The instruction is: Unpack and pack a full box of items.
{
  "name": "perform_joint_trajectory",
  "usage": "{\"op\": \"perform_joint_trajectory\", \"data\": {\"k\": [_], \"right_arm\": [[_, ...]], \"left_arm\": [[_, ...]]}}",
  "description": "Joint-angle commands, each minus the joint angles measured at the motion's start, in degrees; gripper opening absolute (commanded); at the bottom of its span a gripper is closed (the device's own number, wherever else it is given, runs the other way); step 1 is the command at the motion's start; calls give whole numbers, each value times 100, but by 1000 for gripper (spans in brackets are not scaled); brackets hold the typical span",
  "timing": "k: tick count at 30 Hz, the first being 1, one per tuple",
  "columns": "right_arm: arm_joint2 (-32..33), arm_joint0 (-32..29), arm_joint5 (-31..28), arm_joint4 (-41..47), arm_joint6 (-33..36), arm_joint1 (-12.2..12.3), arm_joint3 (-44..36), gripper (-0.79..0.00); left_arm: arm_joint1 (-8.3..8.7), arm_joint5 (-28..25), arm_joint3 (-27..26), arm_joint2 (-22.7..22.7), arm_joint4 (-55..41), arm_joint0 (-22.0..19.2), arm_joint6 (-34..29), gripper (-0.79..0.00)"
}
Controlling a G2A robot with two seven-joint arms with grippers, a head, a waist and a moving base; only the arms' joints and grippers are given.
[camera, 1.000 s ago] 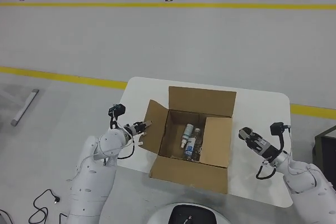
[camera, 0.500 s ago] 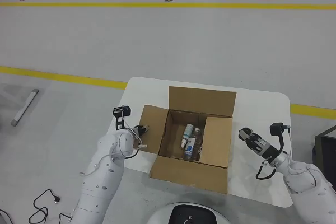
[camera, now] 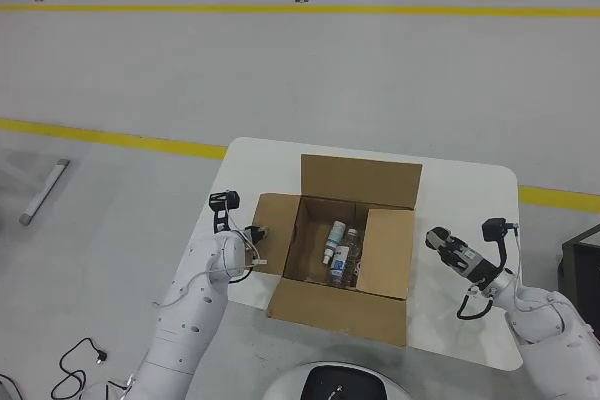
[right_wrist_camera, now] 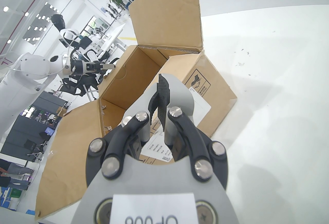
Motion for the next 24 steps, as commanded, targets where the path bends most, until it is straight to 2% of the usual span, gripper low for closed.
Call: {"op": "perform_joint_trajectory", "data": {"k": [1,7,10,13,17,24], "right_arm": [[-1,1,-2,-4,4,-2,-4,-785],[5,-5,-3,-19,9,-8,-26,-785],[20,-15,1,-23,0,-9,-38,-785],[70,-44,-4,-20,-21,-5,-68,-785],[157,-99,-9,-9,-40,5,-162,-785],[304,-227,-1,-4,-51,23,-356,-785]], "left_arm": [[0,-9,28,8,4,-5,-3,0],[6,-9,4,0,5,9,-16,0],[5,-56,-223,-76,-235,48,-17,0],[10,-419,-807,-310,-1021,206,15,0],[59,-665,-1611,-425,-1093,488,-7,0],[88,-1005,-2614,-389,-1684,760,-373,0]]}}
